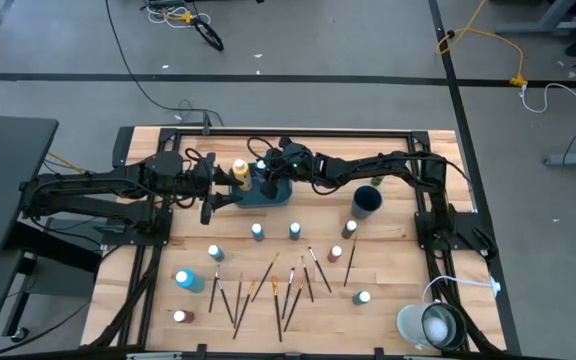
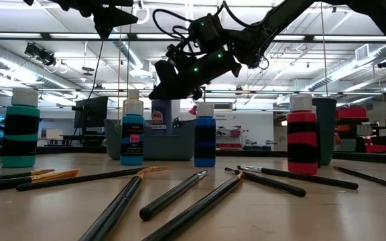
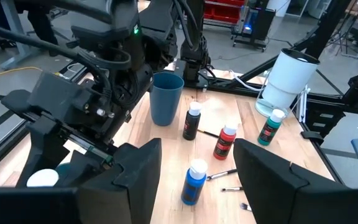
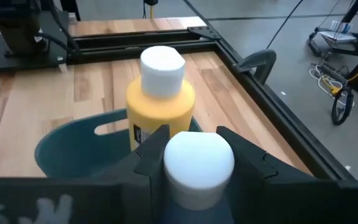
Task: Pick & Place Paint Supplies
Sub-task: Put the purple paint bottle into the blue bin, then put the big light blue paint bottle into the blue bin
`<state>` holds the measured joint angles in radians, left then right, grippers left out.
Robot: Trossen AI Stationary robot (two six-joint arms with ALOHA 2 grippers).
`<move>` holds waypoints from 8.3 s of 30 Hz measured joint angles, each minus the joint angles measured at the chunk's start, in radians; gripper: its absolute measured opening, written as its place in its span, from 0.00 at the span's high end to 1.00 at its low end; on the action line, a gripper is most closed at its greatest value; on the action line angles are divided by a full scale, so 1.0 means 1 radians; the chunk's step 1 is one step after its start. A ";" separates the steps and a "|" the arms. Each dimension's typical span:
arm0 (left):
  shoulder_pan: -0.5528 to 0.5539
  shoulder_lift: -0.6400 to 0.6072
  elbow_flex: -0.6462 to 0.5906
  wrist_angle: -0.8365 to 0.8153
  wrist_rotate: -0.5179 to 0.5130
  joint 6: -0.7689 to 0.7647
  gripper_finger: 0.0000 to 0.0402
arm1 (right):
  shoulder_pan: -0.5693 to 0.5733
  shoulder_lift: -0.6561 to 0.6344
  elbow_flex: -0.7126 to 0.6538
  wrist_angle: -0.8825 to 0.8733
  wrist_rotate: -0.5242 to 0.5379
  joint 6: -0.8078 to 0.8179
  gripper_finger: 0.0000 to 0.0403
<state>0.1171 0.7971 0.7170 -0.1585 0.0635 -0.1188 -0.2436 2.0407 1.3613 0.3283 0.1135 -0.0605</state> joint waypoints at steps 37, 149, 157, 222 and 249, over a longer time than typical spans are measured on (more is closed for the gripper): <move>-0.105 0.000 0.000 -0.026 0.033 0.015 0.48 | 0.082 -0.217 -0.001 -0.238 0.000 -0.094 0.50; -0.938 -0.379 -0.524 0.069 -0.197 -0.131 0.60 | 0.213 -0.271 -0.001 -0.313 0.001 -0.108 0.52; -0.938 -0.379 -0.523 0.063 -0.190 -0.053 0.70 | 0.213 -0.271 -0.001 -0.297 0.001 -0.108 0.52; -0.200 0.340 -0.234 0.403 -0.901 -0.222 0.69 | 0.219 -0.444 -0.001 -0.563 0.156 -0.131 0.52; -0.130 0.447 -0.233 0.398 -0.929 -0.284 0.64 | 0.219 -0.444 -0.001 -0.583 0.156 -0.131 0.52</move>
<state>-0.0128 1.2446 0.4839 0.2398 -0.8652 -0.4026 -0.0242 1.5970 1.3602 -0.2550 0.2699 -0.1915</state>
